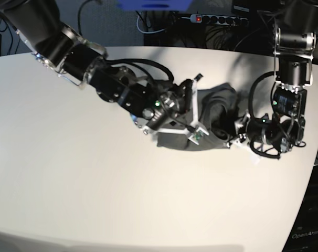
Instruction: Fold the T-shirt properly
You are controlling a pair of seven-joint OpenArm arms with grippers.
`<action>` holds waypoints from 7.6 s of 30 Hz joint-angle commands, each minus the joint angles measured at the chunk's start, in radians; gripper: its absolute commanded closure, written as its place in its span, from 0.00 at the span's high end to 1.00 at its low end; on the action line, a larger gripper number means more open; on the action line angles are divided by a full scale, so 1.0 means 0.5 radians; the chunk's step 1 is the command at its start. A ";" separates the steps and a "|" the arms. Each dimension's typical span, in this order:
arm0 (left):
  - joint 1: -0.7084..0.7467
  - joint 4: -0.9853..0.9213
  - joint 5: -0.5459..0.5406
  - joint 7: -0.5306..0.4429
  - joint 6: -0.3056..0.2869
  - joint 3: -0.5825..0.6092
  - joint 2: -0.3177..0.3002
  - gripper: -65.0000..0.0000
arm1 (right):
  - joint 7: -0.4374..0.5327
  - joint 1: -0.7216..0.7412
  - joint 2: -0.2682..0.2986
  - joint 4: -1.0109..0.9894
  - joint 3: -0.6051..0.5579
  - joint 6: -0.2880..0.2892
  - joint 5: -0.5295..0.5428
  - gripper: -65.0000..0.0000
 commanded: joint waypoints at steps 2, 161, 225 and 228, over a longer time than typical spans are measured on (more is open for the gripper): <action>-0.089 0.019 -0.004 -0.005 0.009 0.043 -0.010 0.03 | -0.012 0.036 0.041 0.060 0.020 0.001 -0.008 0.00; 0.346 1.204 0.207 0.264 0.003 -0.739 -0.344 0.03 | 0.789 -0.238 1.225 0.165 0.508 0.428 -0.014 0.00; 2.001 1.824 0.238 -0.201 0.027 -0.310 -0.492 0.03 | 1.961 -2.376 1.278 0.487 1.002 -0.327 -0.014 0.00; 2.074 1.821 0.398 -0.201 0.027 -0.304 -0.470 0.03 | 1.961 -2.392 1.262 0.484 0.986 -0.327 -0.014 0.00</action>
